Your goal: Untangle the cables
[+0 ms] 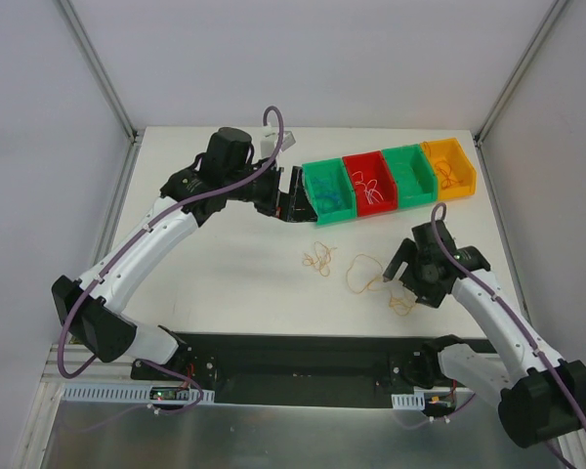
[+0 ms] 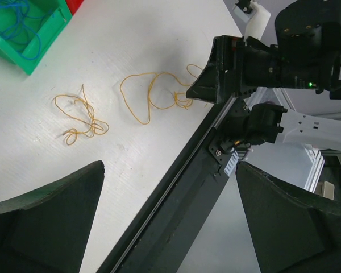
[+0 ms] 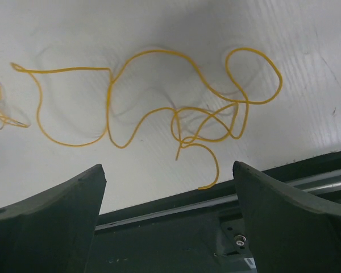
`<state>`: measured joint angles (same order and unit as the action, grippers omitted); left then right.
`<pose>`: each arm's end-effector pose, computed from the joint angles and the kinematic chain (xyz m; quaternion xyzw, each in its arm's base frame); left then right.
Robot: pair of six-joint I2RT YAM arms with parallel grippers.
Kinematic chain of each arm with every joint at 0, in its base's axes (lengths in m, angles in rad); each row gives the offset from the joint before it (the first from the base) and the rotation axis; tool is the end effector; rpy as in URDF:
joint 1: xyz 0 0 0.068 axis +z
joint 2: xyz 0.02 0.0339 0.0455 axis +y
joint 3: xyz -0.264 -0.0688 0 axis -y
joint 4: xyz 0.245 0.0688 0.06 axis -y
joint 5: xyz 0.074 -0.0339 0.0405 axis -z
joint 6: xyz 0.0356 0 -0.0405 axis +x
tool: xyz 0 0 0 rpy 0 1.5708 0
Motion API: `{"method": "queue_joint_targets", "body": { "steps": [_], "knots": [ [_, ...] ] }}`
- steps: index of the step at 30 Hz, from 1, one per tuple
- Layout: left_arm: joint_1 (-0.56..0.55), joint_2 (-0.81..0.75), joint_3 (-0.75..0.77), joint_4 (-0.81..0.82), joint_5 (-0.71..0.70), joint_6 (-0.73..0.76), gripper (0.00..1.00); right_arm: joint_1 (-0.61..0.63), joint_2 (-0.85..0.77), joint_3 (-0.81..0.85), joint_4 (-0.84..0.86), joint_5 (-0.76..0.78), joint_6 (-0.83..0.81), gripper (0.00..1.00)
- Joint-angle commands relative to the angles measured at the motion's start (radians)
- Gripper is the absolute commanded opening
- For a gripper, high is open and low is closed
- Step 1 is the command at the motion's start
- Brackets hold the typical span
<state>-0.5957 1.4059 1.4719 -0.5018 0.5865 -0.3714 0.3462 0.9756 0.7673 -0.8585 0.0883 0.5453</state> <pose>0.2465 -0.1909 0.4062 0.2447 0.7848 -0.4550 0.3423 0.1675 0.0571 0.2443 0.1071 0.9616 0.0688 0.2432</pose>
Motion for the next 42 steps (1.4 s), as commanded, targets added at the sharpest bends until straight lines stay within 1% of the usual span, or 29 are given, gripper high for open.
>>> {"method": "queue_joint_targets", "body": {
  "steps": [1, 3, 7, 9, 12, 15, 17, 21, 22, 24, 25, 26, 29, 30, 31, 33, 35, 37, 39, 40, 42],
  "knots": [
    [0.004, -0.033, -0.007, 0.039, 0.030, -0.012, 0.99, -0.050, 0.003, -0.054, -0.007, -0.062, 0.025, 0.96],
    [0.004, -0.033, -0.009, 0.040, 0.032, -0.012, 0.99, -0.071, 0.017, -0.086, 0.021, -0.077, 0.025, 0.96],
    [0.002, -0.030, -0.013, 0.043, 0.029, -0.012, 0.99, -0.128, 0.044, -0.167, 0.183, -0.212, -0.047, 0.96],
    [0.002, -0.027, -0.015, 0.045, 0.026, -0.009, 0.99, -0.130, 0.041, -0.213, 0.272, -0.188, -0.062, 0.96],
    [0.004, -0.019, -0.018, 0.045, 0.018, -0.008, 0.99, -0.147, 0.052, -0.287, 0.431, -0.244, -0.068, 0.96],
    [0.004, -0.012, -0.018, 0.046, 0.024, -0.008, 0.99, -0.147, 0.104, -0.277, 0.499, -0.274, -0.076, 0.96],
    [0.004, -0.008, -0.018, 0.046, 0.026, -0.008, 0.99, -0.145, 0.152, -0.244, 0.486, -0.268, -0.087, 0.96],
    [0.011, -0.012, -0.018, 0.046, 0.029, -0.009, 0.99, -0.125, 0.248, -0.163, 0.392, -0.199, -0.102, 0.99],
    [0.013, -0.012, -0.018, 0.048, 0.029, -0.009, 0.99, -0.112, 0.285, -0.137, 0.351, -0.174, -0.104, 0.97],
    [0.014, -0.010, -0.019, 0.048, 0.024, -0.008, 0.99, -0.069, 0.352, -0.073, 0.268, -0.104, -0.104, 0.90],
    [0.016, -0.008, -0.019, 0.048, 0.027, -0.009, 0.99, -0.044, 0.377, -0.041, 0.231, -0.034, -0.102, 0.88],
    [0.017, -0.005, -0.019, 0.048, 0.030, -0.009, 0.99, -0.017, 0.400, -0.013, 0.210, 0.002, -0.102, 0.87],
    [0.019, -0.005, -0.018, 0.049, 0.042, -0.014, 0.99, 0.033, 0.480, 0.062, 0.136, 0.068, -0.120, 0.81],
    [0.019, -0.007, -0.018, 0.049, 0.041, -0.012, 0.99, 0.042, 0.509, 0.087, 0.110, 0.076, -0.131, 0.77],
    [0.019, -0.007, -0.019, 0.051, 0.036, -0.012, 0.99, 0.046, 0.540, 0.105, 0.095, 0.074, -0.145, 0.71],
    [0.020, -0.007, -0.021, 0.051, 0.033, -0.009, 0.99, 0.059, 0.567, 0.131, 0.070, 0.079, -0.169, 0.54],
    [0.022, -0.008, -0.019, 0.051, 0.042, -0.014, 0.99, 0.066, 0.561, 0.145, 0.058, 0.093, -0.182, 0.32],
    [0.025, -0.013, -0.016, 0.051, 0.062, -0.020, 0.99, 0.070, 0.557, 0.148, 0.062, 0.088, -0.194, 0.20],
    [0.025, -0.022, -0.018, 0.054, 0.059, -0.020, 0.99, 0.073, 0.546, 0.153, 0.079, 0.067, -0.199, 0.05],
    [0.025, -0.027, -0.021, 0.057, 0.052, -0.018, 0.99, 0.076, 0.529, 0.150, 0.090, 0.059, -0.196, 0.01],
    [0.027, -0.030, -0.024, 0.059, 0.038, -0.014, 0.99, 0.088, 0.483, 0.142, 0.127, 0.044, -0.189, 0.01]
  ]
}}
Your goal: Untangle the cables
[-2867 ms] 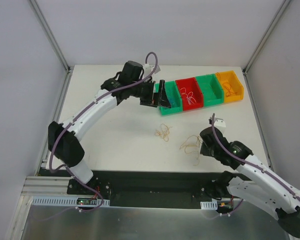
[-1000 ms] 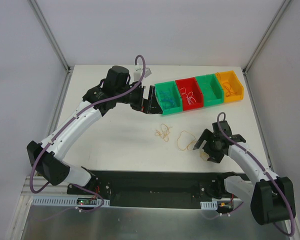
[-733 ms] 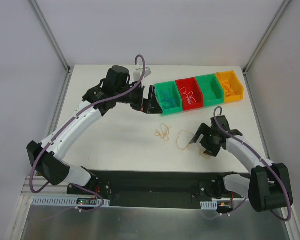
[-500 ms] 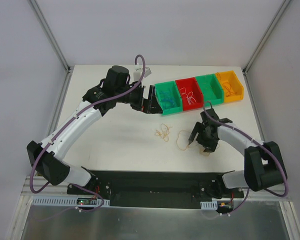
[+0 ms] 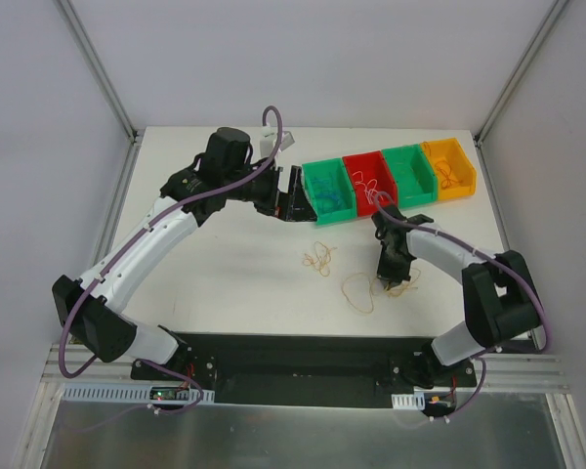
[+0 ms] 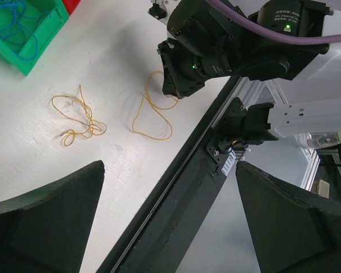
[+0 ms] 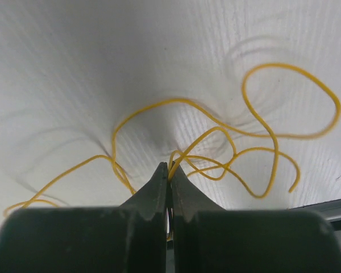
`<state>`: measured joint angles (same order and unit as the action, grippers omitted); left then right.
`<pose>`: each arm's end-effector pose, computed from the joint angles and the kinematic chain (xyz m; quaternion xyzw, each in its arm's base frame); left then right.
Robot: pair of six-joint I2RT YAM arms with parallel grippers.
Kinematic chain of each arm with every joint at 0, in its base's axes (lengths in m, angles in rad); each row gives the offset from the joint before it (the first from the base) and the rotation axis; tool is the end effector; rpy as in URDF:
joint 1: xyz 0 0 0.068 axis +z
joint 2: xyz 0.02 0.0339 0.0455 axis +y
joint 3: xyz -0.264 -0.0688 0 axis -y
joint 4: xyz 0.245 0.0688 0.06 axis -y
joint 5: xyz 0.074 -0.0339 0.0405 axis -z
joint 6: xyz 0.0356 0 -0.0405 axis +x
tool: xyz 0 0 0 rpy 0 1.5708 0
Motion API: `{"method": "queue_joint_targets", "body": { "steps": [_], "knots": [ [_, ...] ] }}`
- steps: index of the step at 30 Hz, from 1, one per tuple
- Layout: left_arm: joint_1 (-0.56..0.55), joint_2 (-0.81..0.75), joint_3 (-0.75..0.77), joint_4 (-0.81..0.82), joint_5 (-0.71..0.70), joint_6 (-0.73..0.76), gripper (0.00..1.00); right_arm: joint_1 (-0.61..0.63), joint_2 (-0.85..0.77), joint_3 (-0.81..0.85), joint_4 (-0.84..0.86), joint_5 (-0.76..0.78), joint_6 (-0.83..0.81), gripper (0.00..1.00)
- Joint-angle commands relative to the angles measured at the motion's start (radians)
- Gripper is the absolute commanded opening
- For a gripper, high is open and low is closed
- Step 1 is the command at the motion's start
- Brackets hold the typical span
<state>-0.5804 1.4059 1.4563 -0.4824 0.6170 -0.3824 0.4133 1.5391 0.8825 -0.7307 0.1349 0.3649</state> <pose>0.2495 -0.1883 0.4030 0.2422 0.7824 -0.4645 0.3369 0.2421 0.1009 0.1679 -0.0179 0.9934 -0.0274 0.1100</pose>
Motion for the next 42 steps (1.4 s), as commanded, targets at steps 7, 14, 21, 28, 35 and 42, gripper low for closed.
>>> {"method": "queue_joint_targets", "body": {
  "steps": [7, 14, 21, 28, 35, 42],
  "knots": [
    [0.024, -0.033, -0.010, 0.047, 0.035, -0.023, 0.99, 0.025, -0.282, 0.039, 0.164, 0.092, 0.011, 0.01],
    [0.033, -0.047, -0.025, 0.051, -0.023, -0.012, 0.99, 0.010, -0.359, 0.127, 0.324, 0.405, 0.146, 0.01],
    [0.039, -0.050, -0.028, 0.053, -0.037, -0.004, 0.99, -0.024, -0.216, 0.261, 0.551, 0.476, 0.166, 0.01],
    [0.068, -0.032, -0.030, 0.053, -0.033, -0.003, 0.99, -0.048, -0.019, 0.429, 0.643, 0.485, 0.019, 0.01],
    [0.132, 0.027, -0.039, 0.074, 0.036, -0.041, 0.99, -0.109, 0.116, 0.438, 0.680, 0.539, -0.098, 0.01],
    [0.136, 0.051, -0.042, 0.087, 0.082, -0.059, 0.99, -0.192, 0.143, 0.572, 0.657, 0.426, -0.236, 0.01]
  ]
}}
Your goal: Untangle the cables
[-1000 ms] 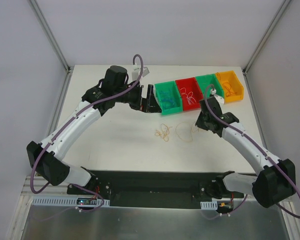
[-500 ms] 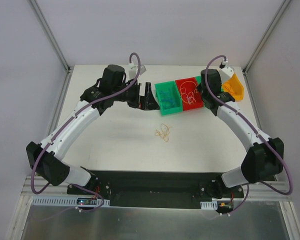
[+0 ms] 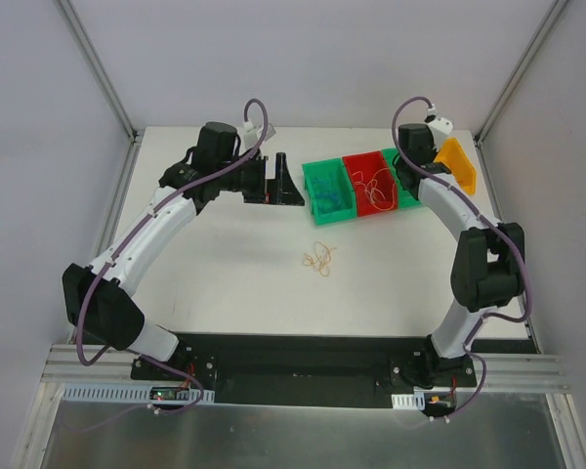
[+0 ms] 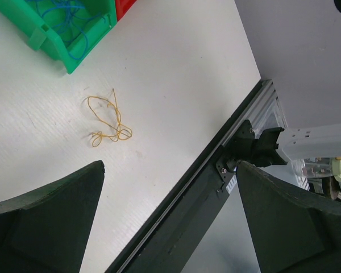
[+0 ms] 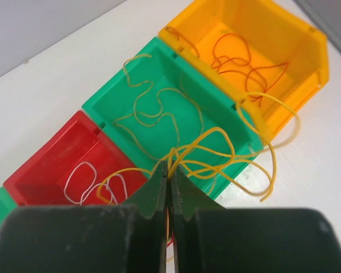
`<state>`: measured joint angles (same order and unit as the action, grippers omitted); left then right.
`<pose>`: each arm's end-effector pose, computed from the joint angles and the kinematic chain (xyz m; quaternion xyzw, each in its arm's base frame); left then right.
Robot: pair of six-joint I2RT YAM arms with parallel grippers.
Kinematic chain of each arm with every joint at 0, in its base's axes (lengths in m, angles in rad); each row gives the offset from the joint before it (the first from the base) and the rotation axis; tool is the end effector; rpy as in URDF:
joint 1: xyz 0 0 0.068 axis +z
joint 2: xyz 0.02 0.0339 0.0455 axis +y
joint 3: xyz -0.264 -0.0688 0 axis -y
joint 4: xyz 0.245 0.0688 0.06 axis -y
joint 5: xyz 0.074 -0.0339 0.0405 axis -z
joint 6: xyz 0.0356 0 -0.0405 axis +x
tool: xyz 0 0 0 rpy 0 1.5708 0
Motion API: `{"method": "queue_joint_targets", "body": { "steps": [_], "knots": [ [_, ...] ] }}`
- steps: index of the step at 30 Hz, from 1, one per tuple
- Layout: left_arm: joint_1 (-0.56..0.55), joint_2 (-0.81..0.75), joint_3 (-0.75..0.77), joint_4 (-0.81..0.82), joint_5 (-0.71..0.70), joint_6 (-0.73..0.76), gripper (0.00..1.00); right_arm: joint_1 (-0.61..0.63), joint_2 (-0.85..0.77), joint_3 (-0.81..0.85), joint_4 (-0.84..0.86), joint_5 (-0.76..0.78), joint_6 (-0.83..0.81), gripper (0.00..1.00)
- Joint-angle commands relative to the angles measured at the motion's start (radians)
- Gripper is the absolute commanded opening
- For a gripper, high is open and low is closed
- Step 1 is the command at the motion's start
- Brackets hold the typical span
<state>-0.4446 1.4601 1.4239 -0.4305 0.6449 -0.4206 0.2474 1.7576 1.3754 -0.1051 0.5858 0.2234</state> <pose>0.2881 -0.1610 0.3809 0.1759 0.8055 -0.4535 0.3385 0.4027 0.0814 0.2887 0.1390 0.8220 -0.1254 0.5378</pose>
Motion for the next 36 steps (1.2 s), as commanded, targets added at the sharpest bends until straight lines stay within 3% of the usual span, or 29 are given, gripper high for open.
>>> {"method": "queue_joint_targets", "body": {
  "steps": [1, 6, 11, 15, 18, 24, 30, 33, 36],
  "knots": [
    [0.000, -0.004, -0.010, 0.036, 0.052, -0.021, 0.99, -0.028, -0.099, 0.058, 0.054, -0.012, -0.105, 0.01],
    [0.000, -0.007, -0.011, 0.036, 0.050, -0.020, 0.99, -0.031, -0.153, 0.051, 0.094, 0.092, -0.177, 0.01],
    [0.000, 0.008, -0.014, 0.041, 0.050, -0.020, 0.99, -0.031, -0.052, 0.106, 0.093, 0.258, -0.277, 0.00],
    [0.000, 0.023, -0.014, 0.042, 0.064, -0.023, 0.99, -0.028, 0.070, 0.142, 0.136, 0.232, -0.355, 0.01],
    [0.000, 0.023, -0.016, 0.042, 0.056, -0.020, 0.99, -0.010, 0.189, 0.220, 0.060, 0.203, -0.383, 0.01],
    [0.000, 0.017, -0.014, 0.042, 0.061, -0.021, 0.99, 0.006, 0.312, 0.376, -0.252, 0.016, -0.253, 0.01],
    [0.001, 0.022, -0.017, 0.042, 0.050, -0.015, 0.99, -0.101, 0.325, 0.295, -0.211, -0.407, -0.105, 0.01],
    [-0.008, 0.025, -0.019, 0.041, 0.039, -0.004, 0.99, -0.143, 0.361, 0.355, -0.241, -0.409, -0.151, 0.03],
    [-0.052, 0.029, -0.042, 0.041, -0.119, 0.040, 0.99, -0.145, 0.356, 0.389, -0.255, -0.388, -0.206, 0.11]
  ]
}}
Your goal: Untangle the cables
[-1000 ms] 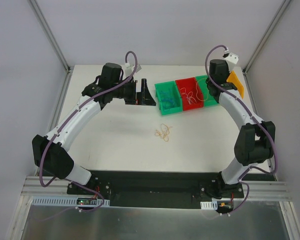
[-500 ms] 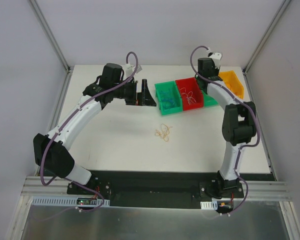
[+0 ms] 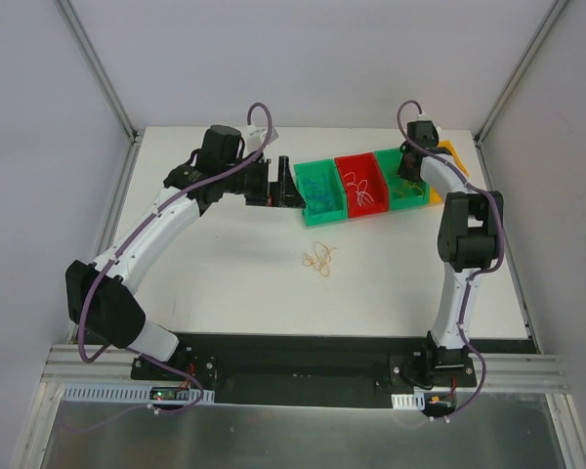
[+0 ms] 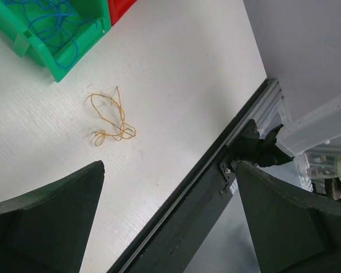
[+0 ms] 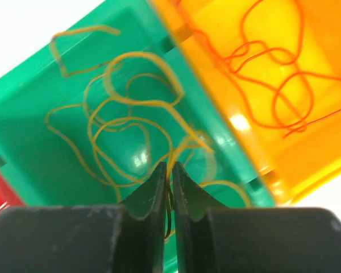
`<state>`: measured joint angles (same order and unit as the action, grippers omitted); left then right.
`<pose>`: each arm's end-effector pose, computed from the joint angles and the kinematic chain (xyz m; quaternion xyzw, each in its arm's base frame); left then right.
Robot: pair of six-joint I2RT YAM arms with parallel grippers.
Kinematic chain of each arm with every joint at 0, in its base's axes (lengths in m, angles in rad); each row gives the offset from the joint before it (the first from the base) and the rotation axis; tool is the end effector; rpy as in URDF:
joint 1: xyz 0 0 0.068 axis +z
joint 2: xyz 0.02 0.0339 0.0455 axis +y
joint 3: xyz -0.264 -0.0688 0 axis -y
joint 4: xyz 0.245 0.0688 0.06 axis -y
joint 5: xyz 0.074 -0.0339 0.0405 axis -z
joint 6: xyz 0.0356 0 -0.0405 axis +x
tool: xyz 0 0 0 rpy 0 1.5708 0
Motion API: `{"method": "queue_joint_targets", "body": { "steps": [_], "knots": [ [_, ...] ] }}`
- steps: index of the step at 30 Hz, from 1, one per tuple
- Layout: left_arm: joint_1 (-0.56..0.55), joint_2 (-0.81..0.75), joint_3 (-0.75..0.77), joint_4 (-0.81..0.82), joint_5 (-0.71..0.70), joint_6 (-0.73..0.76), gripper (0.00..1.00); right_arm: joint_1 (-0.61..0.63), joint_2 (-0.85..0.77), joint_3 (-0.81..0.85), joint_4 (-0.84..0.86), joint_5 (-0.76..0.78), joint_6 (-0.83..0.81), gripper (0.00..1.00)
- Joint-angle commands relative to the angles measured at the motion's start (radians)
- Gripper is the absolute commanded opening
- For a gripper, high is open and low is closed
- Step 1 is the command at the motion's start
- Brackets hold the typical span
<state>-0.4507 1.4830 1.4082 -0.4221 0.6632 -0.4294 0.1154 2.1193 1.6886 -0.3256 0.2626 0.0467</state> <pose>0.2923 -0.1658 0.3694 0.1752 0.8106 -0.4591 0.3184 0.4820 0.0466 0.2166 0.0206 0.9116 -0.0880 0.4011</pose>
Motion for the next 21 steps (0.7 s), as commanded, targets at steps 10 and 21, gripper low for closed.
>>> {"method": "queue_joint_targets", "body": {
  "steps": [10, 21],
  "knots": [
    [-0.203, 0.086, -0.149, 0.026, -0.510, 0.014, 0.98, -0.003, 0.087, 0.295, -0.223, -0.101, -0.122, 0.51],
    [-0.241, -0.050, -0.334, 0.155, -0.504, -0.072, 0.97, 0.292, -0.701, -0.574, 0.002, -0.135, 0.039, 0.96]
  ]
}}
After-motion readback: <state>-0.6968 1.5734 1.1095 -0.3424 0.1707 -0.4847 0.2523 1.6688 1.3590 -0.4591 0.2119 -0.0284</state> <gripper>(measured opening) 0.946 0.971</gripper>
